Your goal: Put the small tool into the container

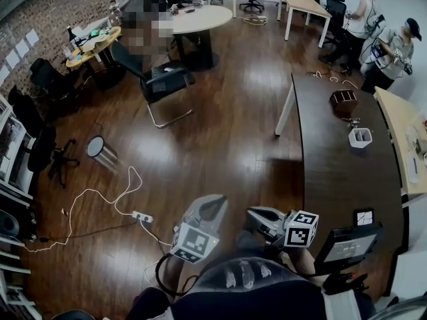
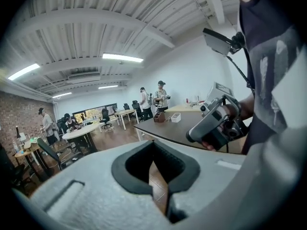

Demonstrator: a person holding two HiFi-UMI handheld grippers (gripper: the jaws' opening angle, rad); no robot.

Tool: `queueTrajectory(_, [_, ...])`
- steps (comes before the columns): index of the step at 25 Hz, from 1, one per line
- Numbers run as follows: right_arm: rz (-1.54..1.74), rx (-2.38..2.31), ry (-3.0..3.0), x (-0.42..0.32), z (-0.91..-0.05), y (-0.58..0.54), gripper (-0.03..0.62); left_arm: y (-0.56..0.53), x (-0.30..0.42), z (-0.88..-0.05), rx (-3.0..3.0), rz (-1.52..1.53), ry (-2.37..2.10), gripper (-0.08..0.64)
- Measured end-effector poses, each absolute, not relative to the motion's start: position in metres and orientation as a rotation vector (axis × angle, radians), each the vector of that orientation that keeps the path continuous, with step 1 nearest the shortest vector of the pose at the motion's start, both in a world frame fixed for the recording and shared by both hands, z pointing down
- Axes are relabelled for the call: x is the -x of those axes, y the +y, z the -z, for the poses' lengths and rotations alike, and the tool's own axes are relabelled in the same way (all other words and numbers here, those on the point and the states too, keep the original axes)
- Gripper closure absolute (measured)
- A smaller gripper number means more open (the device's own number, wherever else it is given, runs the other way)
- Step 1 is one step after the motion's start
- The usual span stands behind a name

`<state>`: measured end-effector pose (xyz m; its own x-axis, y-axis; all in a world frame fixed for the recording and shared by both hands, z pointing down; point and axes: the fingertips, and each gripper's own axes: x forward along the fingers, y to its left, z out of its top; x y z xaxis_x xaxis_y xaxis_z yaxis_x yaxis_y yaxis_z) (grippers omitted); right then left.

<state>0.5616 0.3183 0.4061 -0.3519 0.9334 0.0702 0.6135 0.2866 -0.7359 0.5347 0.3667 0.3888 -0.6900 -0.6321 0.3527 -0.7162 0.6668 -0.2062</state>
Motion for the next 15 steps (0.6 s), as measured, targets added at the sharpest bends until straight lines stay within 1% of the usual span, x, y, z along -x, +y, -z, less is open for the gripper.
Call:
queueTrajectory(5, [-0.850, 1.378, -2.142, -0.472, -0.415, 0.258, 0.591, 0.298, -0.450, -0.390, -1.150, -0.611, -2.567, 0.557])
queueTrajectory(7, [-0.805, 1.407, -2.162, -0.458, -0.405, 0.258, 0.592, 0.293, -0.433, -0.378, -1.169, -0.621, -2.580, 0.557])
queueTrajectory(11, [-0.697, 1.467, -2.225, -0.433, -0.377, 0.271, 0.591, 0.299, -0.400, -0.361, -1.206, -0.537, -2.579, 0.557])
queueTrajectory(15, [-0.717, 1.401, -2.283, -0.390, -0.387, 0.226, 0.591, 0.251, -0.352, -0.371, -1.288, -0.560, -2.536, 0.557])
